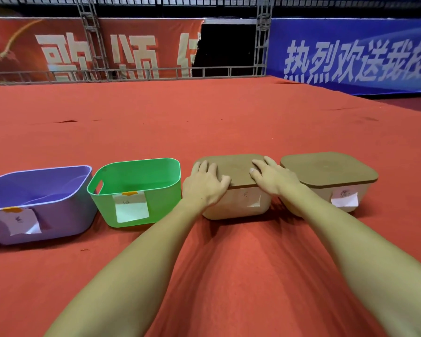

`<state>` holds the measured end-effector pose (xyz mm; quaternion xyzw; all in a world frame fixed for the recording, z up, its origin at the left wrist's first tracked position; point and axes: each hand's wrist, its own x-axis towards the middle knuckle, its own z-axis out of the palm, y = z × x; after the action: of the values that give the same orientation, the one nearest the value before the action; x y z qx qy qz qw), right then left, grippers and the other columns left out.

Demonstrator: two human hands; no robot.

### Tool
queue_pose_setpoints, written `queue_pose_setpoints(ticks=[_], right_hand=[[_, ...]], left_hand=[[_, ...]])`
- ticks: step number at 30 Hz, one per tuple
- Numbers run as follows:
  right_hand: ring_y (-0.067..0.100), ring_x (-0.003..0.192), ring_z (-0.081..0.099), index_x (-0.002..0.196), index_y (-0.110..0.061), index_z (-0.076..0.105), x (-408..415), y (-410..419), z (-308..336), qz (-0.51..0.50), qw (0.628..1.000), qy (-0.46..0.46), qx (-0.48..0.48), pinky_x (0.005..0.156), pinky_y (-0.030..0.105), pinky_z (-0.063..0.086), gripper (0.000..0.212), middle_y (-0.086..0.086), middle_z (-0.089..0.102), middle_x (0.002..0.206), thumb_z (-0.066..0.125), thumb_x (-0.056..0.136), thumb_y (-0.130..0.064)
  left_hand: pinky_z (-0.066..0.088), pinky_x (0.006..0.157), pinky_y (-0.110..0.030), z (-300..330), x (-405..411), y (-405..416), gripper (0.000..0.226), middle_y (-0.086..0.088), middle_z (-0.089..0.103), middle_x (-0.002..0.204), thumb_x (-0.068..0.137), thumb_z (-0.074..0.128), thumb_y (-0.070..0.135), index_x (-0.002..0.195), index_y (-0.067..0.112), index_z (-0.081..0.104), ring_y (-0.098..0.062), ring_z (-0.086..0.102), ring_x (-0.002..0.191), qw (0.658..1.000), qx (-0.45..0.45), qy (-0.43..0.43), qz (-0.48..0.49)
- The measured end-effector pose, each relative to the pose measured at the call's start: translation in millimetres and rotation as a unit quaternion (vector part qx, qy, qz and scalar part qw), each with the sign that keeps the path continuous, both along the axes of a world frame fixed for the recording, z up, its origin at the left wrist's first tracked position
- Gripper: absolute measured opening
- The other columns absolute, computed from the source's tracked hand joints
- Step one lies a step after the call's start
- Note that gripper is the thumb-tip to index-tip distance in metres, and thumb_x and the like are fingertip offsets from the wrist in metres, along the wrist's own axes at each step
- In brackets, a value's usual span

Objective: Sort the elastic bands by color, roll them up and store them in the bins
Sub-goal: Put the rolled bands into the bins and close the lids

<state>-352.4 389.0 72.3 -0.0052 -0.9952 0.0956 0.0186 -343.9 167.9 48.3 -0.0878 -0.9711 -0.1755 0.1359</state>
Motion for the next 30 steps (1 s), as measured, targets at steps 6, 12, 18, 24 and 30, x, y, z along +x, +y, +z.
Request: queue_pose_setpoints(ticks=[6,12,18,24,30], right_hand=[[0.042,0.14,0.047,0.156,-0.035,0.039,1,-5,12,-0.003,0.999,-0.009,0.037,0.107,0.054,0.043,0.058,0.005,0.034,0.164,0.022,0.105,-0.058],[0.041,0.127,0.045,0.134,-0.029,0.065,6,-13,18,-0.013,0.983,0.07,0.17,0.1,0.048,0.042,0.053,0.016,0.056,0.136,0.033,0.104,-0.059],[0.04,0.121,0.057,0.124,-0.016,0.067,27,-34,14,0.003,0.983,0.148,0.106,0.092,0.047,0.051,0.038,0.015,0.066,0.125,0.046,0.105,-0.042],[0.026,0.111,0.067,0.115,-0.024,0.071,76,-65,23,0.084,0.948,0.275,-0.14,0.091,0.043,0.053,0.023,0.001,0.071,0.113,0.057,0.102,-0.035],[0.008,0.094,0.069,0.109,-0.027,0.073,139,-126,46,0.157,0.875,0.338,-0.309,0.084,0.039,0.057,0.019,-0.01,0.072,0.104,0.056,0.102,-0.033]], left_hand=[[0.046,0.107,-0.049,3,0,-4,0.076,0.002,0.054,0.142,0.085,0.025,0.068,0.135,0.021,0.058,-0.019,0.035,0.146,1.0,0.014,-0.014,-0.009],[0.05,0.098,-0.046,8,2,-9,0.063,-0.001,0.06,0.132,0.095,0.038,0.064,0.126,0.017,0.066,-0.022,0.048,0.137,1.0,-0.011,0.007,-0.015],[0.049,0.077,-0.04,25,32,-16,0.028,-0.002,0.075,0.112,0.096,0.055,0.038,0.113,0.022,0.071,-0.032,0.069,0.108,0.995,-0.022,0.098,-0.016],[0.055,0.074,-0.038,49,82,-55,0.019,0.009,0.076,0.105,0.095,0.059,0.037,0.106,0.028,0.072,-0.018,0.069,0.104,0.986,0.092,0.131,-0.056],[0.055,0.069,-0.043,78,152,-113,0.018,0.013,0.068,0.092,0.093,0.053,0.043,0.096,0.03,0.066,-0.013,0.063,0.093,0.966,0.119,0.217,-0.078]])
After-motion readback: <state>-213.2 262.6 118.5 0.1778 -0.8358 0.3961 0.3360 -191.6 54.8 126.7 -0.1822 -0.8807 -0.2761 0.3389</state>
